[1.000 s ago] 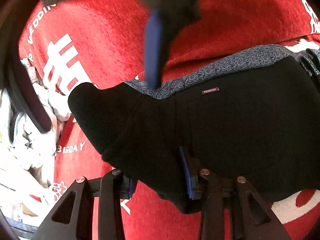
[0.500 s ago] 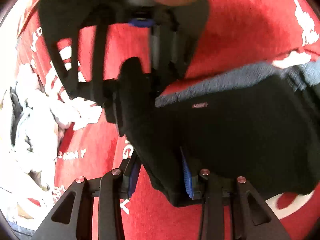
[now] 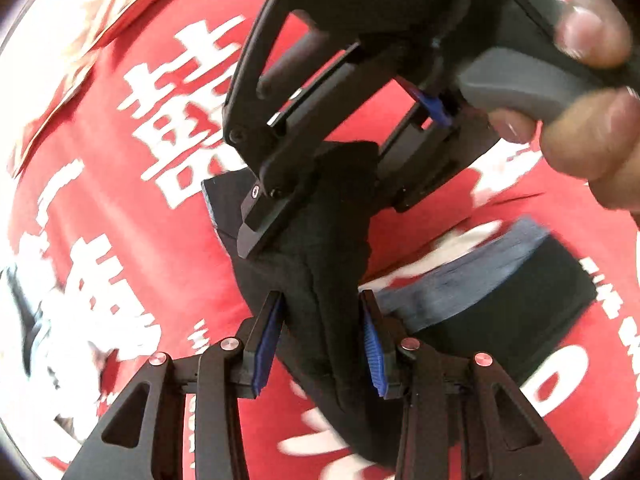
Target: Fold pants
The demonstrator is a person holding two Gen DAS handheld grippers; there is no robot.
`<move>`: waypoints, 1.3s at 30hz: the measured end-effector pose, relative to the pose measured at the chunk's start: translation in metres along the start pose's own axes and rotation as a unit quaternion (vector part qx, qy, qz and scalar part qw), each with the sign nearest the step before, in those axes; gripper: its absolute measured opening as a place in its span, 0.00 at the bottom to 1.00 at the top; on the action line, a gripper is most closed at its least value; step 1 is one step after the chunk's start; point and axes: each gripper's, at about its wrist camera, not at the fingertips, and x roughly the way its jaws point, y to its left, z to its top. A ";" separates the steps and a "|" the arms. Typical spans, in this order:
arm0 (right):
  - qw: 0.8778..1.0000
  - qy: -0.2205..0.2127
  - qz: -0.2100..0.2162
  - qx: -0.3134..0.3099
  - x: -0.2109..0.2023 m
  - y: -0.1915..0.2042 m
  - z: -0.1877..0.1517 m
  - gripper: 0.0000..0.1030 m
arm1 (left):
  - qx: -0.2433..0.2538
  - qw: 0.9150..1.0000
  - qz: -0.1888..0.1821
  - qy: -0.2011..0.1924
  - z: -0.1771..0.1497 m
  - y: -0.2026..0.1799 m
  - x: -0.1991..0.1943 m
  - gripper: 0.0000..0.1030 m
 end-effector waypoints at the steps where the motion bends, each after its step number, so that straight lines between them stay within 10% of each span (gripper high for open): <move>1: 1.000 -0.010 -0.003 0.003 -0.014 -0.006 -0.006 0.22 | 0.008 1.000 -0.012 -0.004 0.007 -0.016 -0.001 0.38; 11: 0.989 -0.100 -0.015 0.107 -0.145 -0.147 -0.103 0.23 | 0.106 0.990 -0.088 0.008 0.029 -0.176 0.006 0.38; 19: 0.982 -0.085 -0.022 0.167 -0.140 -0.249 -0.151 0.23 | 0.149 0.982 -0.087 0.077 -0.005 -0.229 0.042 0.41; 25: 0.977 -0.089 -0.015 0.194 -0.145 -0.261 -0.168 0.31 | 0.138 0.981 -0.095 0.102 -0.011 -0.215 0.041 0.69; 31: 0.972 -0.106 -0.106 0.184 -0.187 -0.242 -0.177 0.43 | 0.074 0.983 -0.110 0.130 -0.006 -0.159 0.025 0.69; 39: 0.956 -0.077 -0.222 0.175 -0.173 -0.219 -0.197 0.43 | -0.001 0.981 -0.030 0.190 -0.031 -0.094 0.044 0.69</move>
